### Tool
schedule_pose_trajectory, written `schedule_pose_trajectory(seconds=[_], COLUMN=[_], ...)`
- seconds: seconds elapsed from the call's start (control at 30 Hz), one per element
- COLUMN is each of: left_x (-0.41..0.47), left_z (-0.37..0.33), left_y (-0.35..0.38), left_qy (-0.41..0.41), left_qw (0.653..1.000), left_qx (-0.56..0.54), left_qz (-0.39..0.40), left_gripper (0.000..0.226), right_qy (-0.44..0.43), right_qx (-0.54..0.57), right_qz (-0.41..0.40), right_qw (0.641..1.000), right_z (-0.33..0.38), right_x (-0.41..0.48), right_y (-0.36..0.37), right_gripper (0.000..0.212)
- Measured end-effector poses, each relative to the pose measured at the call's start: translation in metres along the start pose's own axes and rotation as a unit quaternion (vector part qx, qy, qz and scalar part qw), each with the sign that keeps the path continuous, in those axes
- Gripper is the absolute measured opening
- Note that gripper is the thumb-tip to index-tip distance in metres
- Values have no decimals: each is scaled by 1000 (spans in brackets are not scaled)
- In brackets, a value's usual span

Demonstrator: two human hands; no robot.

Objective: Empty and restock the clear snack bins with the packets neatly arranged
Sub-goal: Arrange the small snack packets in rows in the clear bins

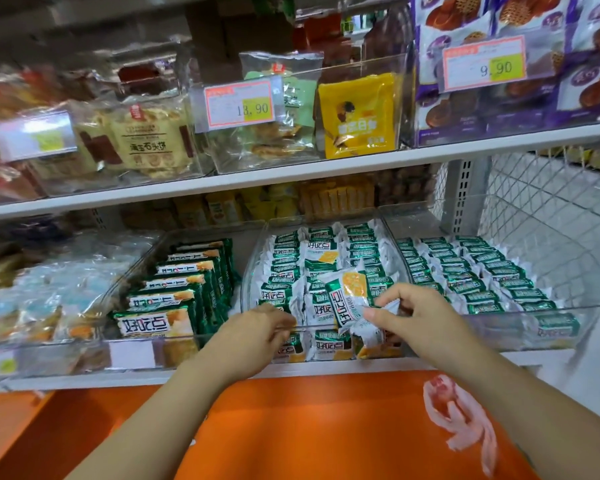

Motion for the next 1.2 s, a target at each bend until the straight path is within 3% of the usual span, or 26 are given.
schedule_pose_trajectory(seconds=[0.1, 0.23, 0.3, 0.4, 0.5, 0.57, 0.63, 0.7, 0.8, 0.97, 1.2], left_x=[-4, -4, 2, 7, 13, 18, 23, 31, 48, 68, 69], left_z=[-14, -48, -58, -62, -55, -47, -48, -62, -89, -112, -97], left_y=[-13, -9, 1, 2, -6, -9, -12, -11, -10, -4, 5], left_qy=[-23, -56, -104, -129, -133, -141, -128, -71, 16, 41, 44], left_qw=[983, 904, 849, 791, 764, 786, 862, 916, 963, 989, 997], left_qx=[-182, -424, -517, -597, -626, -594, -481, -386, -257, -138, -52], left_qz=[-8, 13, -10, -43, -81, -96, -98, -88, -82, -21, -34], left_gripper=[32, 41, 60, 55, 43, 41, 46, 47, 43, 45, 45], right_qy=[8, 12, 15, 22, 27, 39, 52, 61, 67, 62, 55], right_qx=[1, 15, 23, 32, 78, 140, 210, 239, 246, 256, 255], right_qz=[20, 53, 59, 46, -29, -101, -153, -185, -198, -198, -203], right_qw=[1000, 998, 998, 998, 996, 984, 964, 951, 947, 944, 944], right_z=[0, -1, -1, 2, 2, -4, -11, -19, -22, -22, -21], right_x=[-2, -7, -9, -8, -2, 2, 3, 4, 3, 1, -1], right_y=[3, 12, 13, -3, -32, -51, -65, -74, -82, -87, -92], right_gripper=[18, 20, 20, 16, 8, 9, 11, 13, 14, 15, 14])
Point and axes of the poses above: each hand's wrist, its own x-axis towards the middle knuckle, its own y-axis out of the palm, z = x × y, the point moved 2 cm from there along x, towards the middle knuckle, and after that the axes turned 1 degree about x, right-handed, at the moved point
